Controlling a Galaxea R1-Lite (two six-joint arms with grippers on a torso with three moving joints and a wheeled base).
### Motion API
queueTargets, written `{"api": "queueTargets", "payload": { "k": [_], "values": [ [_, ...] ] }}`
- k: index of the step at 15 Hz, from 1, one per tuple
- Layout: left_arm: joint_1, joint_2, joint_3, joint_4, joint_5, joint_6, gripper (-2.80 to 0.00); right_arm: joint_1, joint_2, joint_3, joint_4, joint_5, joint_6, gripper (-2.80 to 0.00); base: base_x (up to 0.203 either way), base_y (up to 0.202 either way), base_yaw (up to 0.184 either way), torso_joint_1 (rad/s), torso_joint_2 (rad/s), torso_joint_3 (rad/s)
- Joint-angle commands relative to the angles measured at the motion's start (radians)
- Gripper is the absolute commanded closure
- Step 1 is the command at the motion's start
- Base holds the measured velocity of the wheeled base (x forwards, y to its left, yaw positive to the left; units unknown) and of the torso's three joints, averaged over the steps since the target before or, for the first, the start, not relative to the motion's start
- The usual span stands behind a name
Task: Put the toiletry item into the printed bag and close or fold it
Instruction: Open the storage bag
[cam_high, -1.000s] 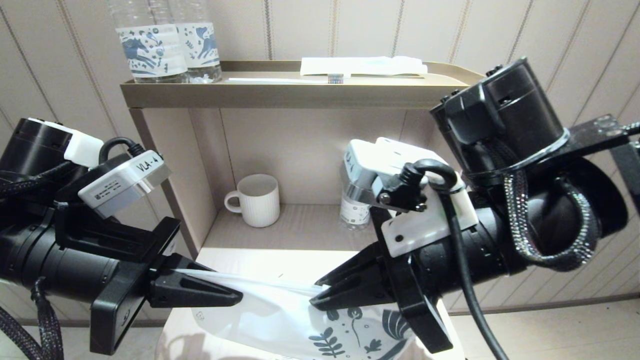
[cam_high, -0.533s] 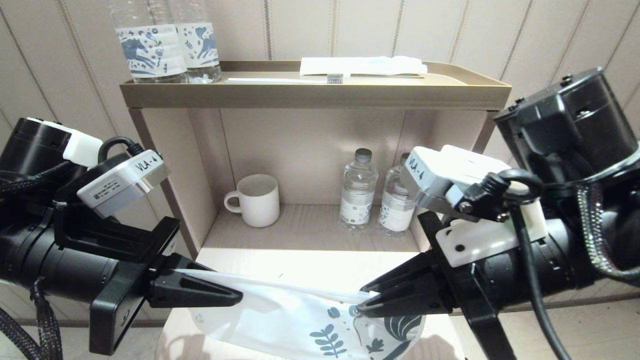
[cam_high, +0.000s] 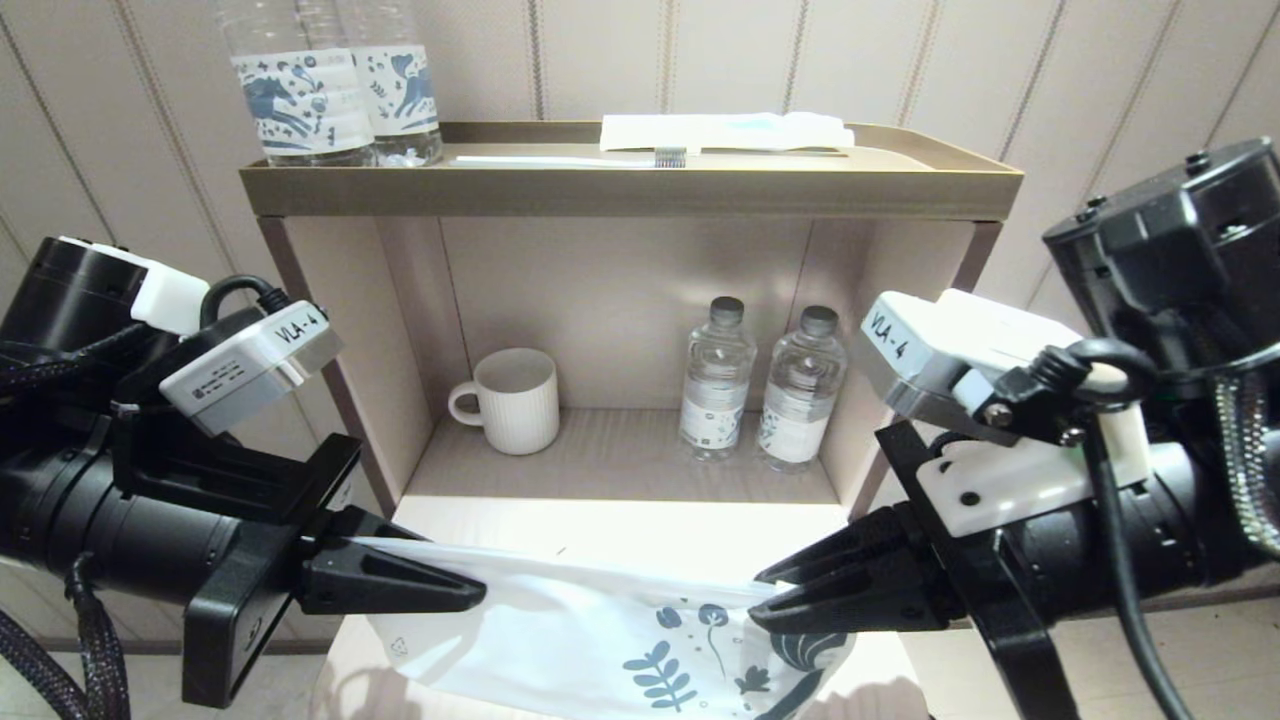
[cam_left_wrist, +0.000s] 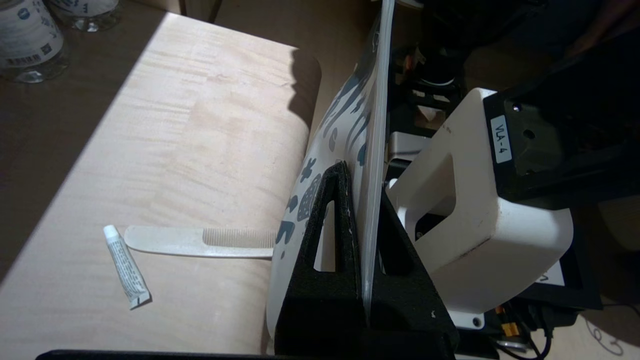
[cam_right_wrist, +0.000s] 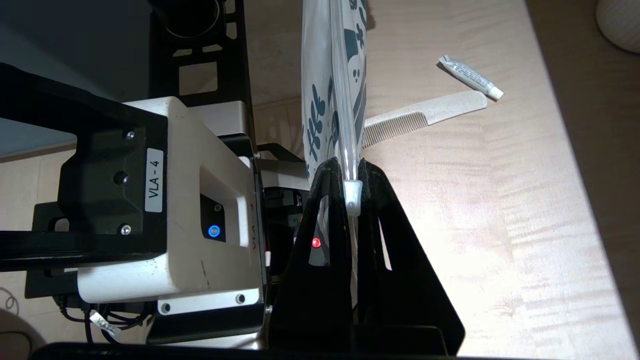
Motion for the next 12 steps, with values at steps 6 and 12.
{"api": "queueTargets", "payload": {
  "k": [6,12],
  "values": [
    [0.0,0.001,0.0,0.002,-0.006,0.003,0.0,-0.001,0.006,0.005,0.002,0.002,0.002,0.0,0.0,0.0,0.0,0.0,0.0,0.0],
    [-0.001,-0.001,0.001,0.002,-0.006,0.004,0.0,0.003,0.006,0.008,-0.02,-0.001,0.005,-2.8,0.0,0.0,0.0,0.0,0.0,0.0]
  ]
}}
